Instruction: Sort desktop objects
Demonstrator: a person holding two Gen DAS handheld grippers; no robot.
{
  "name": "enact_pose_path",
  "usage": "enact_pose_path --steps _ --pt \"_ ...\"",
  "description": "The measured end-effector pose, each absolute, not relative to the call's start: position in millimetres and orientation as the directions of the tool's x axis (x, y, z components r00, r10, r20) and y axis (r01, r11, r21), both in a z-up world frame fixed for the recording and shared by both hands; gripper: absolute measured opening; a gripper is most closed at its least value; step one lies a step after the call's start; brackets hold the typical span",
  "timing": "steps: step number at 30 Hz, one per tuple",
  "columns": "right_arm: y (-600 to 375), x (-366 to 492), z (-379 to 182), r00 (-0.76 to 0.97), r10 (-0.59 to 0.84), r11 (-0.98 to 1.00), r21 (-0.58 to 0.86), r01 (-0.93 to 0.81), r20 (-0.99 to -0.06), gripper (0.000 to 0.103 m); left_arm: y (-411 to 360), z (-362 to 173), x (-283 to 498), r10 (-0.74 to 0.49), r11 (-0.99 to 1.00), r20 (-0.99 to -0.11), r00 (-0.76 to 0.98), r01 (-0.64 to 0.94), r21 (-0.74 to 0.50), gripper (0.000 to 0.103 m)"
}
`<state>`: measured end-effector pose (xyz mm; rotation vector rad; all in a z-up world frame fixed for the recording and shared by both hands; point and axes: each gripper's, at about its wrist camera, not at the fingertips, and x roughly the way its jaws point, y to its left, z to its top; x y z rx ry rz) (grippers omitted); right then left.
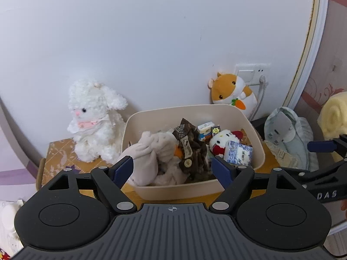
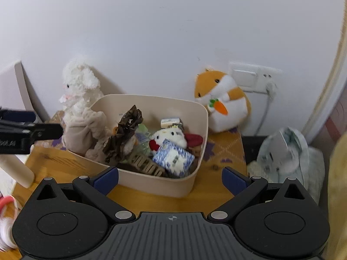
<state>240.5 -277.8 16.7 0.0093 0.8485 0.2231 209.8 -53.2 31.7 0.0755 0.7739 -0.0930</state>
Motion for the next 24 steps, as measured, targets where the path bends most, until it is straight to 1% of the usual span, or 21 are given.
enact_pose_path --steps 3,8,13,24 --pt "-282 222 25 0.652 0.186 0.98 0.092 -0.176 -0.735 0.103 -50 43 188 -0.05 0.995 -0.681 0.73 0.098 0.032 0.081" --pt "-284 189 38 0.666 0.189 0.979 0.09 -0.181 -0.722 0.103 -50 60 150 0.001 0.993 -0.654 0.756 0.077 0.09 0.081" --pt "-286 155 52 0.668 0.185 0.981 0.096 -0.168 -0.721 0.103 -44 69 117 -0.031 0.996 -0.688 0.725 0.081 0.04 0.081" --pt "-296 86 89 0.652 0.193 0.981 0.119 -0.156 -0.734 0.103 -40 92 55 -0.071 0.99 -0.704 0.707 0.134 0.035 0.081"
